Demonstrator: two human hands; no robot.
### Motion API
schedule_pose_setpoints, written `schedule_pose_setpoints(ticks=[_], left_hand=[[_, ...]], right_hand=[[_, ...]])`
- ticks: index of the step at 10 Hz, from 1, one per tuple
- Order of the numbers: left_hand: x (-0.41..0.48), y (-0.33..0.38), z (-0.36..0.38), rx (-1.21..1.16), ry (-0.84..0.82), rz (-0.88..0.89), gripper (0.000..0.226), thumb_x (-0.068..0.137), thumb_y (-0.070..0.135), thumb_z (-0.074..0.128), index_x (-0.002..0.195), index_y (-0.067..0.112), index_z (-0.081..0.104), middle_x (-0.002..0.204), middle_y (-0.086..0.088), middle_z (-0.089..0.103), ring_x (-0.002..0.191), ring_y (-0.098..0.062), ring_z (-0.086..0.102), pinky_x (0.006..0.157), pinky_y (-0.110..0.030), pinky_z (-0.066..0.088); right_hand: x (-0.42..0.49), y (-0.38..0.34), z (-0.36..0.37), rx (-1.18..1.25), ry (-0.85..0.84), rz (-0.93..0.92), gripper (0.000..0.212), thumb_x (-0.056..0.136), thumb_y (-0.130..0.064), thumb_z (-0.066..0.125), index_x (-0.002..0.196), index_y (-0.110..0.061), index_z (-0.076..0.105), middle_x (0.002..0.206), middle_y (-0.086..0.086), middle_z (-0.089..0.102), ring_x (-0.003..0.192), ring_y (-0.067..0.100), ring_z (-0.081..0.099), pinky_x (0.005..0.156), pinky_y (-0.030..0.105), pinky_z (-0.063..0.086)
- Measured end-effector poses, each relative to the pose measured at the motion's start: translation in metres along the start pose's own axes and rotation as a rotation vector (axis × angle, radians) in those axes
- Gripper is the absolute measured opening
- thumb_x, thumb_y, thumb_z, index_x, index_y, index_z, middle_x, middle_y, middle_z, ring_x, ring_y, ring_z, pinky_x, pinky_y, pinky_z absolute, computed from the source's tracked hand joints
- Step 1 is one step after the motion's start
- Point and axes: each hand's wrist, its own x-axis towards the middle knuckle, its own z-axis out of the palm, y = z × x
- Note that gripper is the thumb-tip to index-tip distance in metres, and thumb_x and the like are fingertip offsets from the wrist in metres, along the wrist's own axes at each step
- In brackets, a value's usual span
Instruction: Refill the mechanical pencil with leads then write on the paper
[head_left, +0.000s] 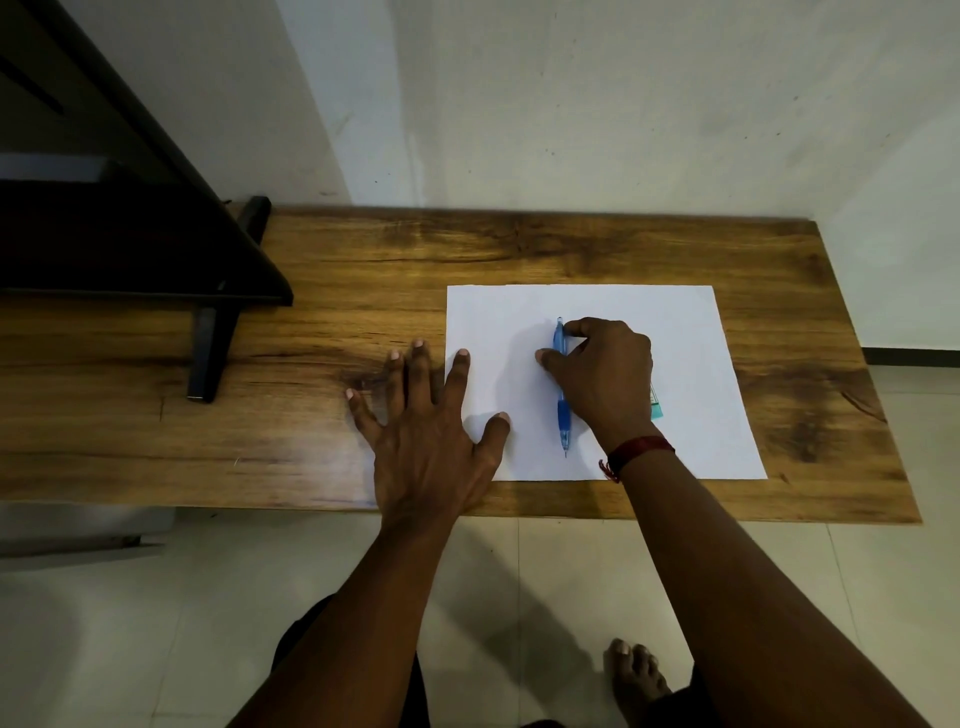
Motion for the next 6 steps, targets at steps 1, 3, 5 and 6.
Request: schedule_pose_setpoints(ticks=[1, 3, 5, 6], left_hand=[[0.000, 0.000, -0.001, 0.008, -0.005, 0.002, 0.084, 0.080, 0.075, 0.018, 0.151, 0.032, 0.020, 0.160, -0.010, 0.021, 0.148, -0.034, 0.016, 0.112, -0.068, 0.008], [0.000, 0.000, 0.000, 0.007, -0.005, -0.006, 0.084, 0.080, 0.075, 0.020, 0.151, 0.032, 0.019, 0.161, -0.010, 0.021, 0.148, -0.034, 0.016, 0.112, -0.069, 0.010], [-0.001, -0.002, -0.006, -0.058, 0.005, 0.001, 0.082, 0.079, 0.073, 0.027, 0.151, 0.034, 0.018, 0.160, -0.008, 0.022, 0.148, -0.031, 0.015, 0.113, -0.068, 0.007], [-0.003, -0.005, -0.006, -0.134, 0.006, -0.020, 0.081, 0.080, 0.072, 0.030, 0.151, 0.036, 0.017, 0.161, -0.005, 0.020, 0.149, -0.028, 0.011, 0.115, -0.065, 0.001]], right_hand=[[0.000, 0.000, 0.001, -0.003, -0.003, -0.003, 0.047, 0.080, -0.040, 0.073, 0.119, -0.013, 0.066, 0.121, 0.005, 0.067, 0.110, 0.024, 0.060, 0.098, 0.032, 0.040], [-0.003, 0.002, 0.000, -0.020, 0.003, -0.004, 0.048, 0.081, -0.042, 0.071, 0.121, -0.015, 0.064, 0.118, 0.005, 0.069, 0.105, 0.023, 0.063, 0.098, 0.033, 0.041], [-0.018, 0.006, -0.016, 0.092, -0.008, -0.254, 0.048, 0.073, -0.036, 0.080, 0.115, -0.018, 0.067, 0.098, 0.003, 0.070, 0.077, 0.011, 0.057, 0.074, 0.023, 0.049], [-0.028, 0.007, -0.022, 0.151, -0.094, -0.340, 0.060, 0.063, -0.043, 0.084, 0.116, -0.022, 0.065, 0.107, 0.001, 0.068, 0.089, 0.013, 0.058, 0.077, 0.026, 0.050]])
